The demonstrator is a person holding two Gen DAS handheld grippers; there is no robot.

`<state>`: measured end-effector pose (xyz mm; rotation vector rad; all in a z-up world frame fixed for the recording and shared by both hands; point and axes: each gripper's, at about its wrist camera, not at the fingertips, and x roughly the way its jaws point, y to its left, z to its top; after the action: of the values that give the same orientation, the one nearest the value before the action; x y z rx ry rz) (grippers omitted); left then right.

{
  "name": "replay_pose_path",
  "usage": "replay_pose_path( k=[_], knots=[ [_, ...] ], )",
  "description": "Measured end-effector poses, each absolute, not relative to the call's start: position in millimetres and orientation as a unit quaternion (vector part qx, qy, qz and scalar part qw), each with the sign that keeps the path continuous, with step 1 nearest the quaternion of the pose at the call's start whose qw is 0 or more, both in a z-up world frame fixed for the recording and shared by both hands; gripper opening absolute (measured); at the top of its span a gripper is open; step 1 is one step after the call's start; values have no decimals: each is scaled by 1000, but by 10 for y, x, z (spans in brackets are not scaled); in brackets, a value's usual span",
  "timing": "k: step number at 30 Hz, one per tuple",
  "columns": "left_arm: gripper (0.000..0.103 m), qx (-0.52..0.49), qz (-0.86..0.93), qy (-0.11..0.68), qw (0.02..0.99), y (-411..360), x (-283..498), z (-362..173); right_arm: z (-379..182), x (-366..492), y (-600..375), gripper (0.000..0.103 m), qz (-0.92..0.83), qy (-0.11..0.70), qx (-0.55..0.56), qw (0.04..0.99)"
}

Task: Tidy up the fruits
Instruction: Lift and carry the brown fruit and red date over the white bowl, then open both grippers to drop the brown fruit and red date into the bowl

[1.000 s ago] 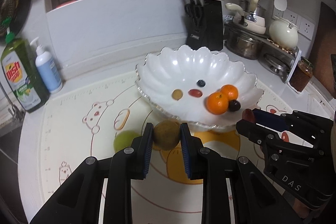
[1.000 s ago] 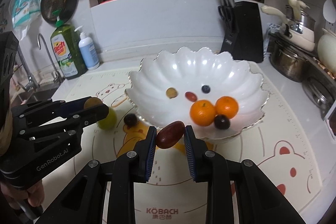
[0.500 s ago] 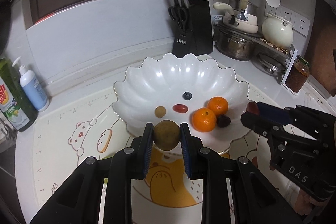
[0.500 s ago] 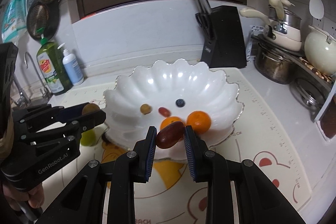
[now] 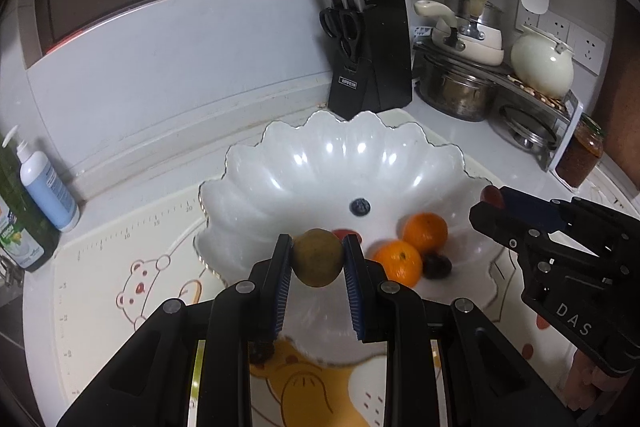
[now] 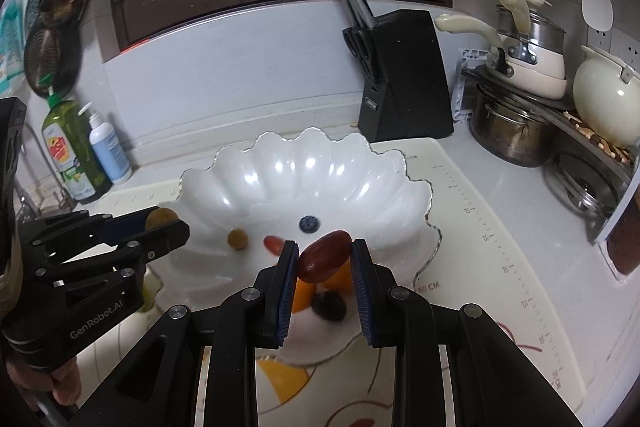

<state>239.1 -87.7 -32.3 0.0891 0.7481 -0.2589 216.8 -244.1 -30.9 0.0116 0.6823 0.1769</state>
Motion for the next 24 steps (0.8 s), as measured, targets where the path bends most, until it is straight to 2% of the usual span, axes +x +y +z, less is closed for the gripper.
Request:
replay_pose_path(
  k=[21,24],
  knots=[
    [26,47,-76,372,924,-813,3019,-489,-485,2808,-2580,28,19,371,15,928],
    [30,47,-75,379,921,-822,3050,-536,-504,2830,-2590,29,13,376,13,926]
  ],
)
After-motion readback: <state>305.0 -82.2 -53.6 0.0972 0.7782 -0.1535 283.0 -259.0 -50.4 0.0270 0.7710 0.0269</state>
